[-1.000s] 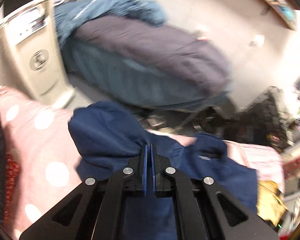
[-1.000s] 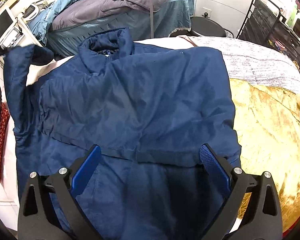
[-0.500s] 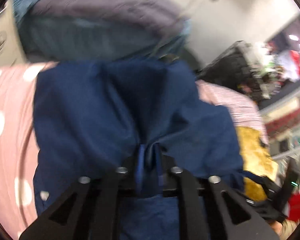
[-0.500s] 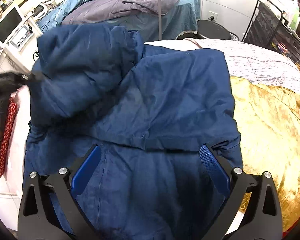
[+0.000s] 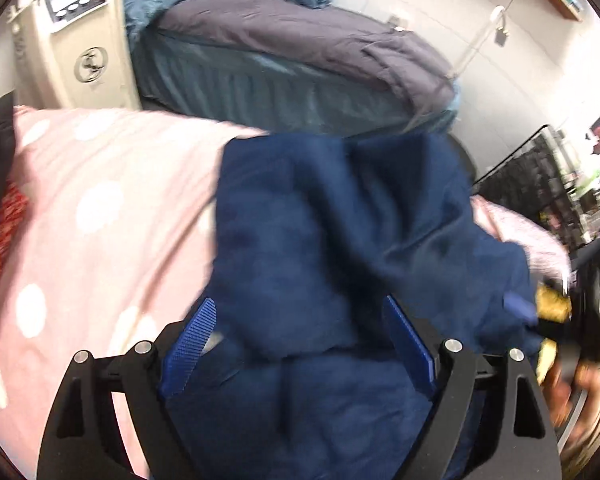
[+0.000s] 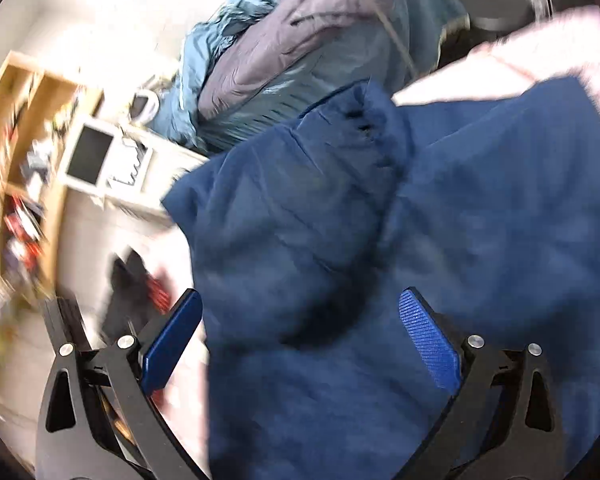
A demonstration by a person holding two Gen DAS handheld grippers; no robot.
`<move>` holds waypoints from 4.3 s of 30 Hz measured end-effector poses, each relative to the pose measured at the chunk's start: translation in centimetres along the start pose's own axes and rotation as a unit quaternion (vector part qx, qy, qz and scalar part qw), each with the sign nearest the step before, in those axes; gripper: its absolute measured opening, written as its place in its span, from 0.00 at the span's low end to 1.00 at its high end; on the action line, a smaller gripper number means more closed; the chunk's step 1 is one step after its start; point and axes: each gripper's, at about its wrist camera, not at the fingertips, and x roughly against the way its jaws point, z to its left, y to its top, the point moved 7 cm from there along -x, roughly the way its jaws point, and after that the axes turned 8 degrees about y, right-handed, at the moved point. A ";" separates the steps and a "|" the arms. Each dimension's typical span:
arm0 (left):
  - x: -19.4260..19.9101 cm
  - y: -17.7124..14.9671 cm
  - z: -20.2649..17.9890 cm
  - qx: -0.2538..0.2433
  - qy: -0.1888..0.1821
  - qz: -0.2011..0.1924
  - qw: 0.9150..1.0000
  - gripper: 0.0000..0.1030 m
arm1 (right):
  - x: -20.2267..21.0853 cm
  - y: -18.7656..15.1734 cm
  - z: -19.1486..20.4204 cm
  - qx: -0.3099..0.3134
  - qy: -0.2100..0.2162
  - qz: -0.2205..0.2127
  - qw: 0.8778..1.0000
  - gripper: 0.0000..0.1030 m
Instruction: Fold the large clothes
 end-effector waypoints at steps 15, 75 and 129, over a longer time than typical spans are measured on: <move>-0.3 -8.1 5.6 0.059 0.014 0.073 0.996 0.81 | -4.2 2.6 5.1 0.080 -0.074 -0.035 0.993 0.14; -12.4 0.7 -1.8 -0.079 0.121 0.077 0.986 0.94 | -3.0 0.8 -5.7 0.277 -0.445 0.064 0.849 0.91; 1.3 -28.7 12.9 -0.035 -0.039 0.179 0.983 0.45 | 18.6 -32.6 -16.3 0.002 -0.234 0.190 0.953 0.61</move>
